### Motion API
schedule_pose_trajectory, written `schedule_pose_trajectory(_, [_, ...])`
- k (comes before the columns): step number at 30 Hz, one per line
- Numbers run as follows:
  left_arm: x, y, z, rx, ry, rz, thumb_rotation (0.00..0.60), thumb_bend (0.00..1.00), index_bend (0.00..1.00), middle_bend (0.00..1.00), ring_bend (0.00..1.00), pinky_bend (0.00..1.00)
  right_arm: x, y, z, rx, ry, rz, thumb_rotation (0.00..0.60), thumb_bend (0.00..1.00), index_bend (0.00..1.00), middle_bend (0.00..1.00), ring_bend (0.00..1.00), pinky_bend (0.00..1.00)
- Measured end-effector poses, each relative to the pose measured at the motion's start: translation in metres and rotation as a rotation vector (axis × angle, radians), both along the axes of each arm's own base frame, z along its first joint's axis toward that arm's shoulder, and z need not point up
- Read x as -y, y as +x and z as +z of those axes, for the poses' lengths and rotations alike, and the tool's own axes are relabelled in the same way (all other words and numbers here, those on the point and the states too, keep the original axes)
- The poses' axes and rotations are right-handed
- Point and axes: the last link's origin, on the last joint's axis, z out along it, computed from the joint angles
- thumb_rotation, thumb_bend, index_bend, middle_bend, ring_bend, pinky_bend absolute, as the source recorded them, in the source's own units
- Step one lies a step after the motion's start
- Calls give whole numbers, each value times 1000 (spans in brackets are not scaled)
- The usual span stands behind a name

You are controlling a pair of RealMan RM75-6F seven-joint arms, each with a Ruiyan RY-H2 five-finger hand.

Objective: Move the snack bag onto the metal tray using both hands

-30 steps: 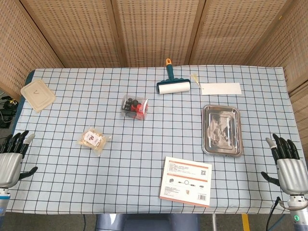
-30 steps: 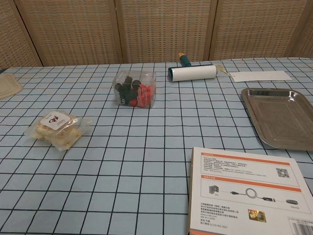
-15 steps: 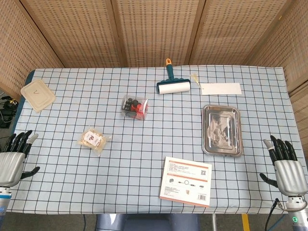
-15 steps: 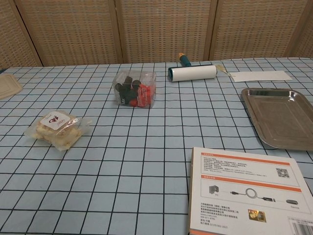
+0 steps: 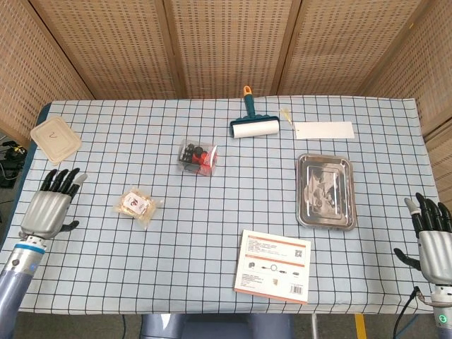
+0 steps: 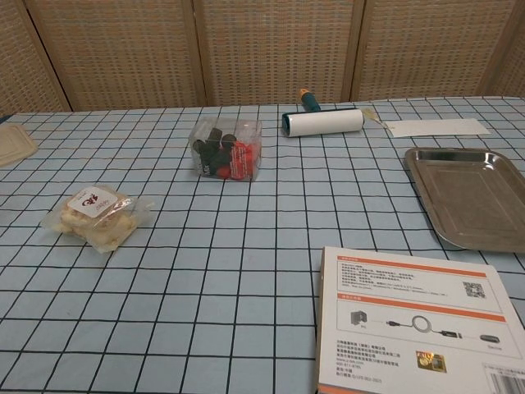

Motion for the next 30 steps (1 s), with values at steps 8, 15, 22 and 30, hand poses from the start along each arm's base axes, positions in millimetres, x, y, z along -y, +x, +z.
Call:
schedule_pose_trajectory(8, [-34,17,-42,-88,-118,29,600,0,10,0,0,0,2,-3,5,8,-11,-10,600,89,61,0,0,0])
schedule_pose_trajectory(15, [-53,23,-72,-133,-173,60,600,0,16,0,0,0,4,-4,7,24,-23,-10,600,88,86,0,0,0])
schedule_pose_trajectory(22, [-64,28,-103,-147,-211,87,600,83,163,1,15,47,3,-2,9,42,-26,1,600,88,104,0,0,0])
schedule_pose_trajectory(30, [-69,41,-121,-115,-130,12,600,418,657,388,411,411,1,1,13,60,-30,20,600,87,135,0,0,0])
